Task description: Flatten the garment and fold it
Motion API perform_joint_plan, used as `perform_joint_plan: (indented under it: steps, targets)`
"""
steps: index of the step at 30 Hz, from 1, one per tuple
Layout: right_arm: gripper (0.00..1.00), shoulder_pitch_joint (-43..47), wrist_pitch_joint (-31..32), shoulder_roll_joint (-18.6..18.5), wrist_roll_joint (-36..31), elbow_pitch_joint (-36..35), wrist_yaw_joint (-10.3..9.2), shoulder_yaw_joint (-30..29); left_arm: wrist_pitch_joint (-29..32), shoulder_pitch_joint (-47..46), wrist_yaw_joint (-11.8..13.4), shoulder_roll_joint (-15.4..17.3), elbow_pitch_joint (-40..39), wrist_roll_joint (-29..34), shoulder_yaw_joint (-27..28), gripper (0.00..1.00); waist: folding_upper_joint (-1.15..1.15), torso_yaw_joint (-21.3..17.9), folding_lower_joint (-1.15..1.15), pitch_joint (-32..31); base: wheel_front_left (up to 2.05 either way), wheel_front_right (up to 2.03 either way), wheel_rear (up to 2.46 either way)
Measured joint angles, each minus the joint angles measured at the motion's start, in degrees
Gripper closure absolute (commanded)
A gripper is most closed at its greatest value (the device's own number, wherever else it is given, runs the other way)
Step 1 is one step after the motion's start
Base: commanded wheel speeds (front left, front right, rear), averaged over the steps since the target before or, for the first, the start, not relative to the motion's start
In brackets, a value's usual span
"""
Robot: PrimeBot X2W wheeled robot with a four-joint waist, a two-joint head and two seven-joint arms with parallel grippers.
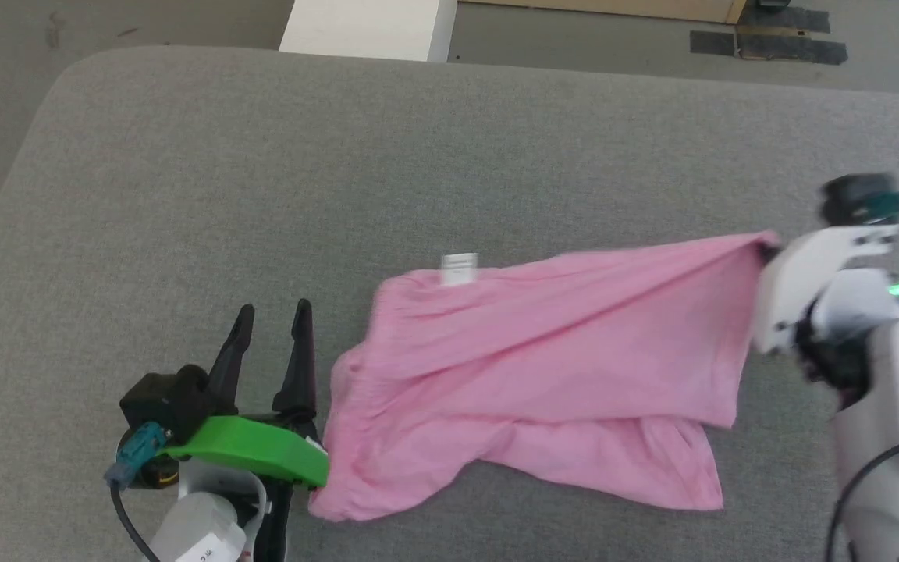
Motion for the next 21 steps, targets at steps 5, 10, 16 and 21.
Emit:
perform_joint_plan:
  steps: [5,10,16,21]
  targets:
    - [0.0,-2.13,3.57,-0.8,-6.81,1.65,0.0,-10.51,0.1,-0.75,-0.07,-0.07,-0.11,-0.33,-0.31,0.0,0.0,0.47,0.0,1.39,0.0,0.0,0.0]
    - [0.0,-2.24,3.41,0.12,-10.87,1.7,0.0,-16.95,0.54,-0.73,0.02,0.09,-0.07,-0.71,-0.05,0.0,0.0,0.17,0.0,1.55,0.0,0.0,0.0]
    - [0.0,-0.77,-6.75,1.52,-5.64,-8.4,0.0,-17.75,1.53,-0.7,0.08,0.9,-0.1,-0.92,0.01,0.0,0.0,-1.24,0.0,0.0,0.0,0.0,0.0]
    - [0.0,9.89,-13.18,1.56,6.19,-14.72,0.0,-13.96,3.07,-0.79,0.04,1.34,-0.77,-1.33,-0.22,0.0,0.0,-3.6,0.0,-1.25,0.0,0.0,0.0]
